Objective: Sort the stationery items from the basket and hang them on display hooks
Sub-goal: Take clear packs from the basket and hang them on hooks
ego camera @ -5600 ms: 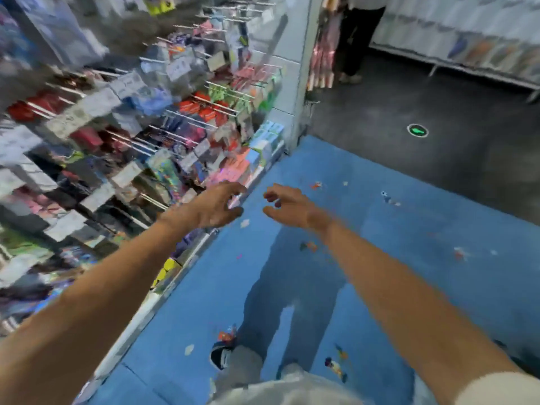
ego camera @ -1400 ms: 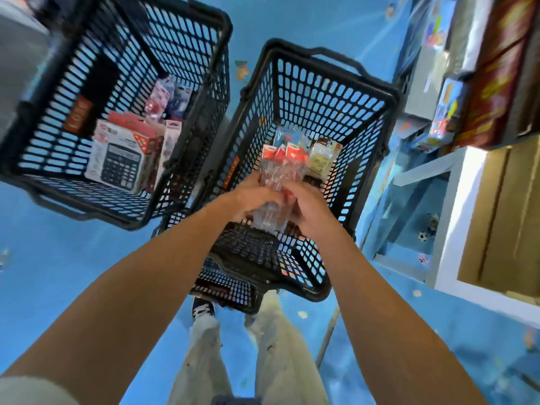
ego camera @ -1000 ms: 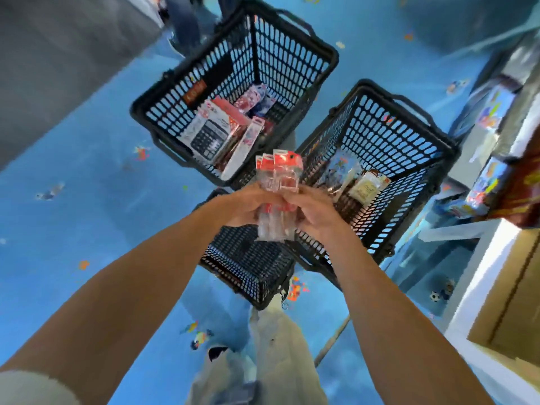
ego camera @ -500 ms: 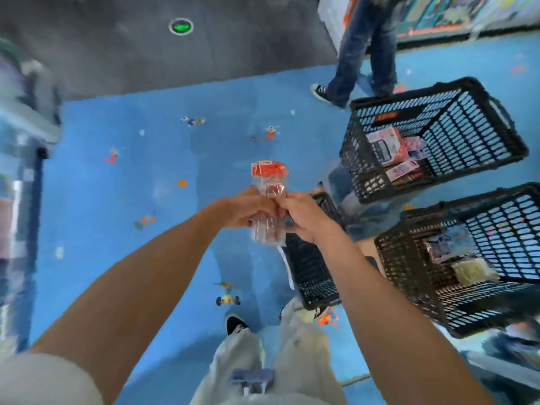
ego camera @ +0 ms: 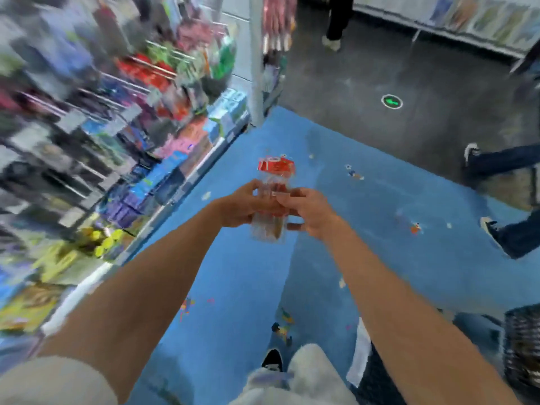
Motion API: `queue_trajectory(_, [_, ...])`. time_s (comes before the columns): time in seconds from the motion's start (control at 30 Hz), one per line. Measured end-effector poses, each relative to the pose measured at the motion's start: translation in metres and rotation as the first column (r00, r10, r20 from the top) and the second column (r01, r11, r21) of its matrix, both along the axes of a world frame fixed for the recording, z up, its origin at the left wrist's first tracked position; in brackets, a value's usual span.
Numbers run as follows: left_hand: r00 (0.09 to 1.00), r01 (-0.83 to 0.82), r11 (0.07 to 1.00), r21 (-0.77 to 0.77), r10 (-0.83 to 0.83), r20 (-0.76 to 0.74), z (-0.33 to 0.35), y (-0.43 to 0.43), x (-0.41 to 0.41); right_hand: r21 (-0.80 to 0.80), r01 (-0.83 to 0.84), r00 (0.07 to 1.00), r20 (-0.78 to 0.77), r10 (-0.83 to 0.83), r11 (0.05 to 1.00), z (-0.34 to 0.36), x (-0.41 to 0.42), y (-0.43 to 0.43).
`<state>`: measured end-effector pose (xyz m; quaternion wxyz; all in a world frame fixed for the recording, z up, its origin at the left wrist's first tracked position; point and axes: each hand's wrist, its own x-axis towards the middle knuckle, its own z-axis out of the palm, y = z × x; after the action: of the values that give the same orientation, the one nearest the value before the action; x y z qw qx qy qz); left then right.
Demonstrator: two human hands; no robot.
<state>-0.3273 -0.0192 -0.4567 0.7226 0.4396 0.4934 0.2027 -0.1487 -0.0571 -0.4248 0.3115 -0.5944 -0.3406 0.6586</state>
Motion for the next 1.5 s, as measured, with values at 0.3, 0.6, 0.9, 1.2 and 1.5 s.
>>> queue_trajectory(0.3, [0.914,-0.396,0.918,0.01,0.393,0.101,0.074,0.018,-0.181,0.116,-0.385,0.918,-0.051,0.393,0.915,0.057,-0.172,0.102])
queue_trajectory(0.6, [0.648,-0.757,0.622,0.201,0.754,0.106,0.152,-0.037,-0.316,0.272,-0.746,0.64,0.036,0.768,0.609,0.113,-0.364,0.143])
queue_trajectory(0.9, [0.378,-0.886,0.345,0.309,0.925,0.05,0.153,-0.138,-0.42,0.272,-0.896,0.347,-0.06,0.936,0.35,0.127,-0.514,0.072])
queue_trajectory(1.2, [0.206,-0.941,0.162,0.297,0.971,0.124,0.146,-0.194,-0.567,0.241,-0.882,0.385,-0.124,0.914,0.405,0.116,-0.655,0.022])
queue_trajectory(1.5, [0.216,-0.96,0.17,0.224,0.955,0.201,0.146,-0.187,-0.666,0.223,-0.846,0.509,0.067,0.858,0.485,0.072,-0.72,0.038])
